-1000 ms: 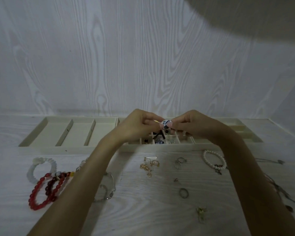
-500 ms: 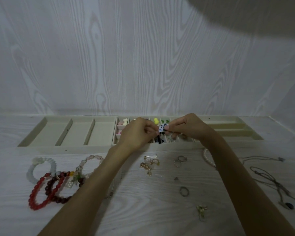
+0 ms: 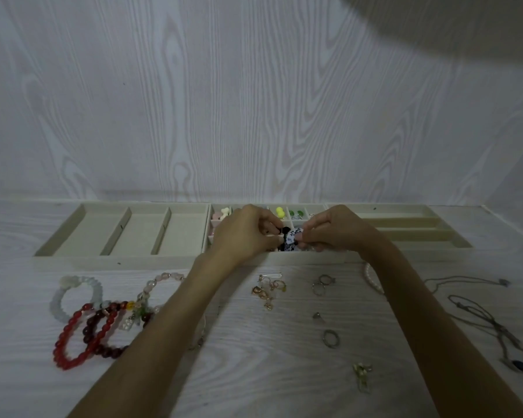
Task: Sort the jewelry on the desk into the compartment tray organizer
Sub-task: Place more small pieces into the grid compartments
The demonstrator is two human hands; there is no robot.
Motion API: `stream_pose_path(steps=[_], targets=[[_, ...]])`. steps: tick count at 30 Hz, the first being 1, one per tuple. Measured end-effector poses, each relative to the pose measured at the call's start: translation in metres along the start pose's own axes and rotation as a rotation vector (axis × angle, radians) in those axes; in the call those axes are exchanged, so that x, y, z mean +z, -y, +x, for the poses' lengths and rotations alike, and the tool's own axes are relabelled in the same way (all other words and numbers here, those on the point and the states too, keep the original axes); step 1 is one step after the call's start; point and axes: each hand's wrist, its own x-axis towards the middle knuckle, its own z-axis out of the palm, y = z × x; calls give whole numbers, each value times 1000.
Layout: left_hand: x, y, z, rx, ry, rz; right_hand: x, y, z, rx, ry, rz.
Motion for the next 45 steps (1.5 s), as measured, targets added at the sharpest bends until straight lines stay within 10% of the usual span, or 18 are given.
stream_pose_path(steps=[27, 33, 45], targets=[[-21, -12, -5, 206, 238, 464, 10, -1, 0, -181, -166, -250], [-26, -22, -10, 245, 333, 661, -15, 16, -19, -239, 40, -905], [-14, -15, -10, 188, 389, 769, 11, 13, -19, -175, 152, -1144]])
